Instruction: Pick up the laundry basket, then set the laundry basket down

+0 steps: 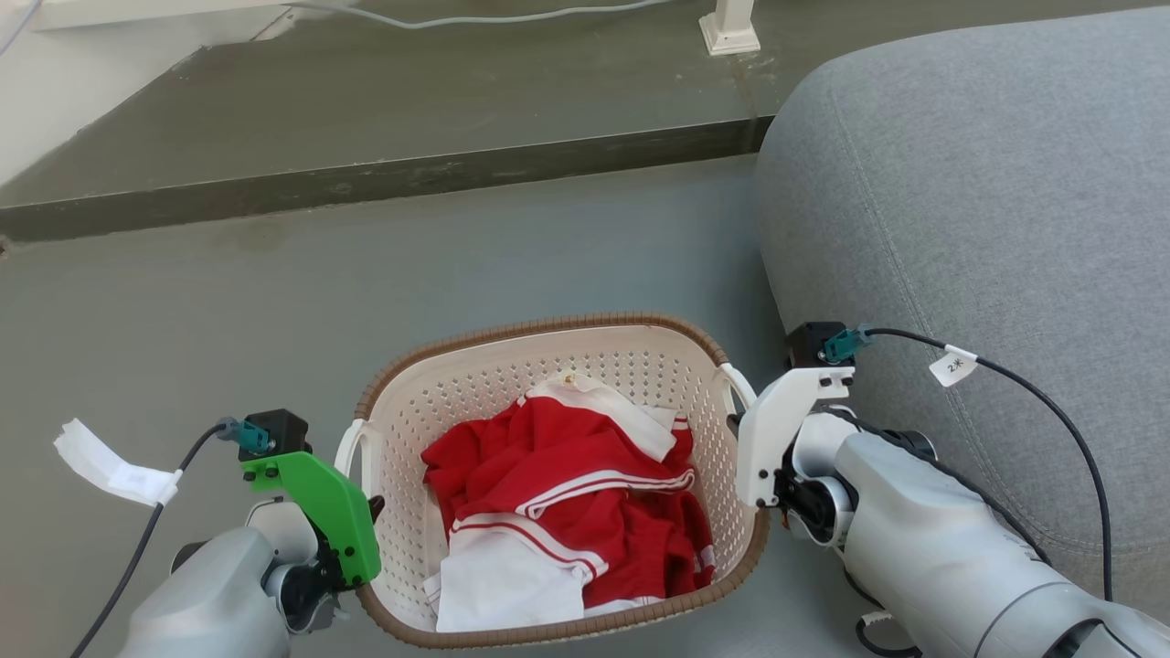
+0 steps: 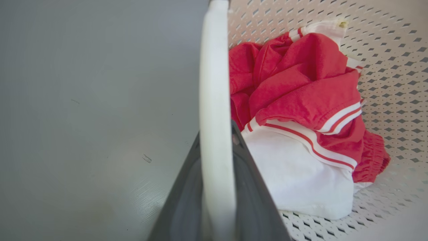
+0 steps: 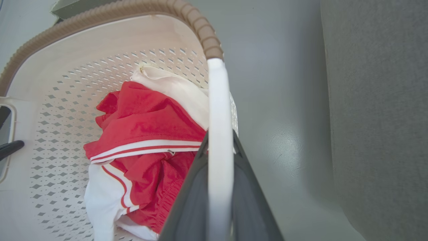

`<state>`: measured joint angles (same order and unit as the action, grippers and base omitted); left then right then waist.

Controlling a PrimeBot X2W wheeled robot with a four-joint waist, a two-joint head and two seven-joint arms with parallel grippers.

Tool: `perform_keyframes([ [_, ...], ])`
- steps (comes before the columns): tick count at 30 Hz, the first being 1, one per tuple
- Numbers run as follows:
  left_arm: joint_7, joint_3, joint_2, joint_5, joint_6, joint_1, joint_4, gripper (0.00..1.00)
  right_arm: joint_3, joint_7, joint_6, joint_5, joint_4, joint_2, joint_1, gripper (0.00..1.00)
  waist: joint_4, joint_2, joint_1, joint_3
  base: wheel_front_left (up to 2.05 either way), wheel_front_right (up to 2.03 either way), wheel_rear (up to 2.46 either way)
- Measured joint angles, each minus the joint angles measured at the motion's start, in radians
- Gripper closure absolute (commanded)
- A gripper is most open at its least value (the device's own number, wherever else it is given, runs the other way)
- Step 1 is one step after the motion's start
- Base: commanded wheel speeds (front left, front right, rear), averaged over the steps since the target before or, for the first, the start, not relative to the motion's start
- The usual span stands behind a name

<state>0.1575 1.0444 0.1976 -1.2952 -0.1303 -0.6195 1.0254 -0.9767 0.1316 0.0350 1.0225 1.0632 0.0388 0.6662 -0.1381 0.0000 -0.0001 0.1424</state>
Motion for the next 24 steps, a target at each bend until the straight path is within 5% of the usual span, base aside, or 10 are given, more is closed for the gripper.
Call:
perform_keyframes([
  [24,-0.019,0.005,0.0,-0.003,0.0,-0.006,0.001,1.0,-0.03,-0.017,0.002,0.026,0.002,0.001,0.01,1.0,-0.002,0.0,0.0,0.028,0.0,0.0,0.0],
])
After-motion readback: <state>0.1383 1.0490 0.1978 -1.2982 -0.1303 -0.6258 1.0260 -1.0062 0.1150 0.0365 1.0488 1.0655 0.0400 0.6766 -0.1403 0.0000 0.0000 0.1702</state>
